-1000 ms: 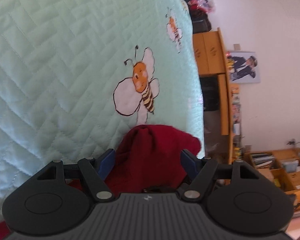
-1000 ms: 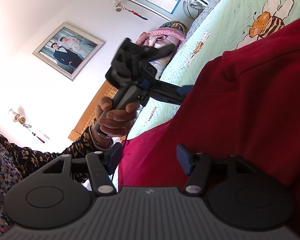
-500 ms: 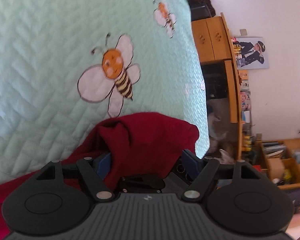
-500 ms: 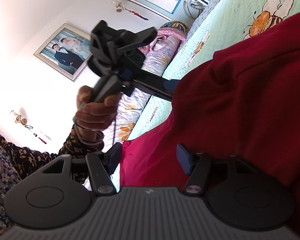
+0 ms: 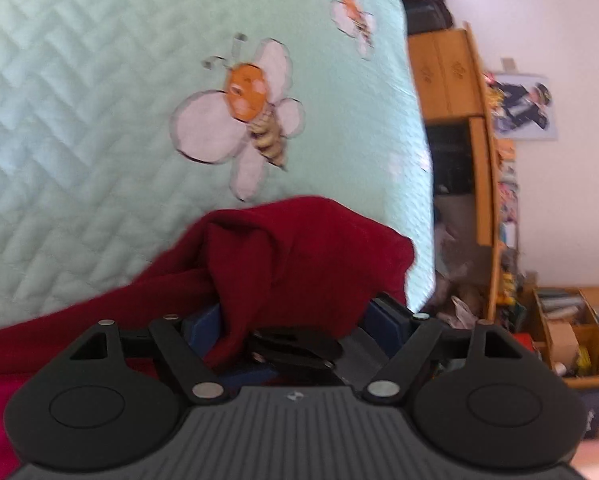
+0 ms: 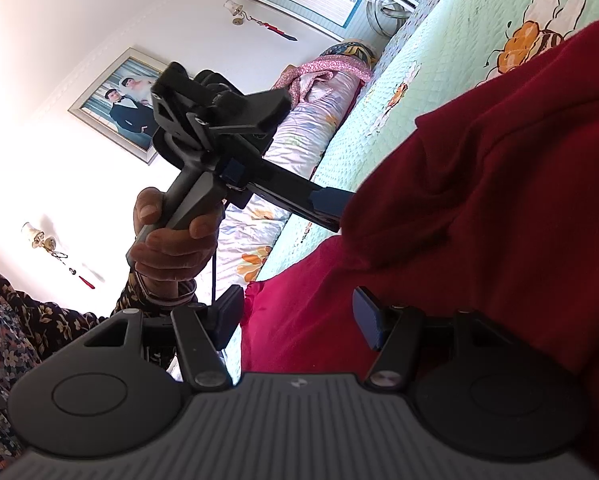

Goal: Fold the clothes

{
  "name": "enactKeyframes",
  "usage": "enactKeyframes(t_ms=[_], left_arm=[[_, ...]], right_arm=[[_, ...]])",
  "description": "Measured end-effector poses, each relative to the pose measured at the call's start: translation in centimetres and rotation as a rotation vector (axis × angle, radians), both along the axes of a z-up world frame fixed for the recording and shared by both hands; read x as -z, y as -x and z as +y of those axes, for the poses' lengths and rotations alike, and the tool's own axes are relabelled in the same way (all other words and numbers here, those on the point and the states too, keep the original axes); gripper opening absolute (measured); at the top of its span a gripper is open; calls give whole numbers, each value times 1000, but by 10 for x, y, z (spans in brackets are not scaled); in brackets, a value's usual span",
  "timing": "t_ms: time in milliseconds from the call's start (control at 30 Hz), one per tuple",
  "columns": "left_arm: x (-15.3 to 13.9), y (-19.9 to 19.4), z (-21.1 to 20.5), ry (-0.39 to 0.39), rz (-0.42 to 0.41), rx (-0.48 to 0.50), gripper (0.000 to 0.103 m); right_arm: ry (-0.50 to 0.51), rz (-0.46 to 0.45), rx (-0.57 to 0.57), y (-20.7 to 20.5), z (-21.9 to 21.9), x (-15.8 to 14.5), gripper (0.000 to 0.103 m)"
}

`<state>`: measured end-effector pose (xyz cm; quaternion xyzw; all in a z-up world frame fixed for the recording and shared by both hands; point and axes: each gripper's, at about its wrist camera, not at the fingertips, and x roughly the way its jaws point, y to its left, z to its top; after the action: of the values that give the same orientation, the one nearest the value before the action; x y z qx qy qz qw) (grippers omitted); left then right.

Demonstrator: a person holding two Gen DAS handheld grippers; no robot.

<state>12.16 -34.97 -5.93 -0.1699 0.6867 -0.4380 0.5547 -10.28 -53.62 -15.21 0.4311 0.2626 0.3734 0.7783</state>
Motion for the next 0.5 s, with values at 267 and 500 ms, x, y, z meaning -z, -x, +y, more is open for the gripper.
enactKeyframes(t_ms=[267, 500], left_arm=[[20, 8, -9, -5, 141, -68, 92], [33, -5, 0, 69, 190, -218, 98]], right_arm=[[0, 0, -2, -5, -1, -1, 62], [7, -2, -3, -8, -3, -1, 62]])
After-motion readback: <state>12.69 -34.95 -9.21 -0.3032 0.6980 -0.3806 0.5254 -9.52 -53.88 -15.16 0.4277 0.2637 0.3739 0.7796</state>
